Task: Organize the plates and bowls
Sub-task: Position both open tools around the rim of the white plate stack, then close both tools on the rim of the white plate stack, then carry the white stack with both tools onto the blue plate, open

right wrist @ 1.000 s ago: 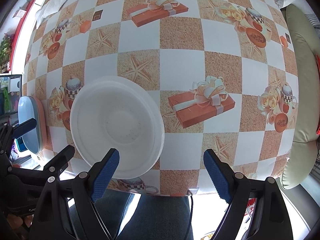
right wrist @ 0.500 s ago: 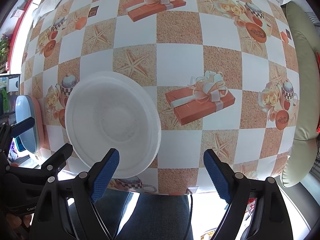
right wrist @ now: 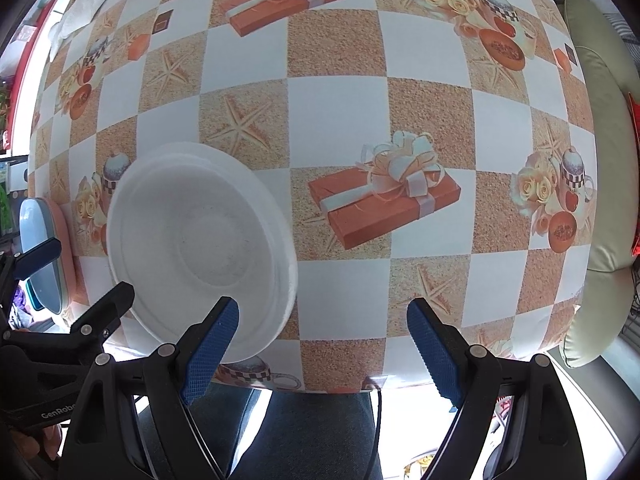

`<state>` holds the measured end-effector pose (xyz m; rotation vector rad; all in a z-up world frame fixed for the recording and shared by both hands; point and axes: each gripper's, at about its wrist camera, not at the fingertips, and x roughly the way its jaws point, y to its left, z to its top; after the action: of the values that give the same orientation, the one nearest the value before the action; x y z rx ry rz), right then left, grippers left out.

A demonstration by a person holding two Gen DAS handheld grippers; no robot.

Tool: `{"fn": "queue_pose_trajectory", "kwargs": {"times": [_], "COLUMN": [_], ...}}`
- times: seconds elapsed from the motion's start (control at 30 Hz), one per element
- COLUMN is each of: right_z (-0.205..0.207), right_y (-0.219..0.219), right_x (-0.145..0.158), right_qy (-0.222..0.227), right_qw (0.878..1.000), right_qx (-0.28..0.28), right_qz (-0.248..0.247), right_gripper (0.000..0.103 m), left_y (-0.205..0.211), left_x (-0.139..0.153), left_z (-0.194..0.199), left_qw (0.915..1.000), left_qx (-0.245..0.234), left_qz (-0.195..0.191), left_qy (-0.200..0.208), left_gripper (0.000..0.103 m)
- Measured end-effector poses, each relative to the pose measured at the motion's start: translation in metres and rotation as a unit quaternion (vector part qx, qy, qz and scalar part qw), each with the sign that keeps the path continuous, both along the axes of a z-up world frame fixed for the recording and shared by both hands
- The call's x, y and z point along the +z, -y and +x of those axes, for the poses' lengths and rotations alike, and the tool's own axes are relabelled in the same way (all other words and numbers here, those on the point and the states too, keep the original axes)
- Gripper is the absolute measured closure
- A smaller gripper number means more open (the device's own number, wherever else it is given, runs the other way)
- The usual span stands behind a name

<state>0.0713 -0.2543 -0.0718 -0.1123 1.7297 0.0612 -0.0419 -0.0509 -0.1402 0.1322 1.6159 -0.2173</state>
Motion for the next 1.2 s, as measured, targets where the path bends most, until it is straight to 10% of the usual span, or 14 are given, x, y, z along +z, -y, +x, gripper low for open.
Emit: {"fn": "queue_pose_trajectory", "kwargs": {"times": [0.37, 0.57, 0.9, 1.2], "right_z": [0.005, 0.011, 0.009, -0.001], "right_y": [0.012, 0.012, -0.007, -0.05], "right_x": [-0.023, -0.033, -0.05, -0.058], "right_qy": [0.003, 0.01, -0.007, -0.018], "right_qw": [1.0, 0.999, 0.995, 0.997], "right_qx": [-0.02, -0.031, -0.032, 0.007], "right_qz": [0.012, 0.027, 0.095, 0.074], "right_gripper": [0.016, 0.017, 0.084, 0.083], "left_y": [0.021, 0.023, 0.042, 0.032], "left_x": [-0.027, -0.045, -0.054, -0.058], "left_z": [0.007, 0.011, 0.015, -0.003], "left_qw": [0.9996, 0.999, 0.9992, 1.0], "left_qx": [0.012, 0.04, 0.029, 0.0], "left_qz": [0.02, 0.017, -0.027, -0.002], "left_qy": [0.018, 0.005, -0.006, 0.007], "left_gripper": [0.001, 0.02, 0.049, 0.058]}}
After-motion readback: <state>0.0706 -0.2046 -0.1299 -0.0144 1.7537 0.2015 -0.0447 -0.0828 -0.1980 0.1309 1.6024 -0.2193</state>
